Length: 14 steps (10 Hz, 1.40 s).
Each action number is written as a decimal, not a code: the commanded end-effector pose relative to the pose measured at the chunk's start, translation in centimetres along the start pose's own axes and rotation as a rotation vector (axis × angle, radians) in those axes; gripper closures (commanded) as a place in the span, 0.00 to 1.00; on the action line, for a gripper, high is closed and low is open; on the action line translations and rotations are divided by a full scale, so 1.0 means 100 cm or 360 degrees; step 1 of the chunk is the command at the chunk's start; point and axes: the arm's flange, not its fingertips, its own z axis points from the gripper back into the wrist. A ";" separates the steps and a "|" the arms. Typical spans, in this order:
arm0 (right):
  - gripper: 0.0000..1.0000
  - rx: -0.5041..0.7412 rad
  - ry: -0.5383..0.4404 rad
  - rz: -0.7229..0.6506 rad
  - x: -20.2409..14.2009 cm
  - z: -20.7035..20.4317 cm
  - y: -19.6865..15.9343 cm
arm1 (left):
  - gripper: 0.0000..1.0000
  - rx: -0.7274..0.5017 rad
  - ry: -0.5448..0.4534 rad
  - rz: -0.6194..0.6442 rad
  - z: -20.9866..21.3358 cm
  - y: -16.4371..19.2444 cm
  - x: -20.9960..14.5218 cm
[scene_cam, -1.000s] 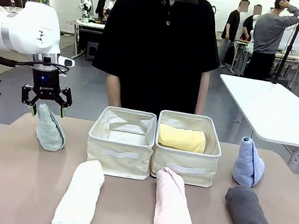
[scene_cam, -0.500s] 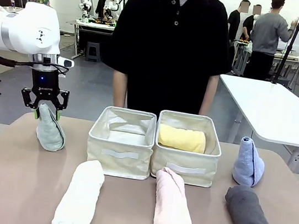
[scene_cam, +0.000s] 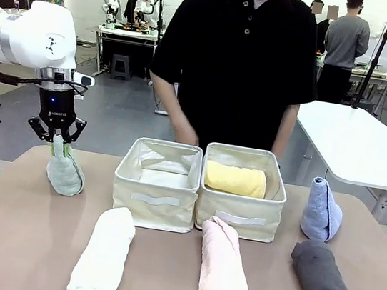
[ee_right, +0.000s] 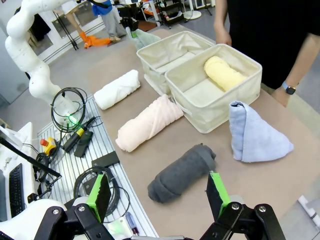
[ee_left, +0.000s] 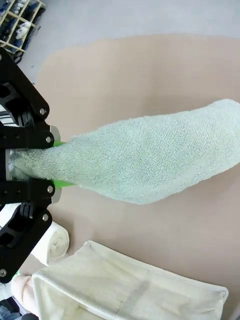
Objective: Sort the towels based on their folding style.
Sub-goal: Pick up one triangle-folded towel and place it in the left Fabric basket.
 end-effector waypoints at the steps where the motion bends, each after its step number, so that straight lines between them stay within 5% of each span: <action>1: 0.00 0.0021 -0.0054 0.0027 0.001 -0.002 -0.001 | 1.00 -0.0011 0.0046 0.0003 0.008 0.003 0.000; 4: 0.00 0.0021 -0.0054 0.0027 0.001 -0.002 -0.001 | 1.00 -0.0005 0.0090 -0.0070 0.033 0.015 -0.008; 6: 0.00 0.0021 -0.0054 0.0027 0.001 -0.002 -0.001 | 0.92 -0.0053 0.0284 -0.0362 0.129 0.062 -0.062; 8: 0.00 0.0021 -0.0054 0.0027 0.001 -0.002 -0.001 | 0.92 -0.0086 0.0189 -0.0567 0.206 0.104 -0.130; 12: 0.00 0.0021 -0.0054 0.0027 0.001 -0.002 -0.001 | 0.92 -0.0163 0.0328 -0.0956 0.236 0.145 -0.163; 13: 0.00 0.0021 -0.0054 0.0027 0.001 -0.002 -0.001 | 0.92 -0.0104 0.0257 -0.0724 0.249 0.136 -0.189; 14: 0.00 0.0021 -0.0054 0.0027 0.001 -0.002 -0.001 | 0.92 -0.0104 0.0257 -0.0724 0.249 0.136 -0.189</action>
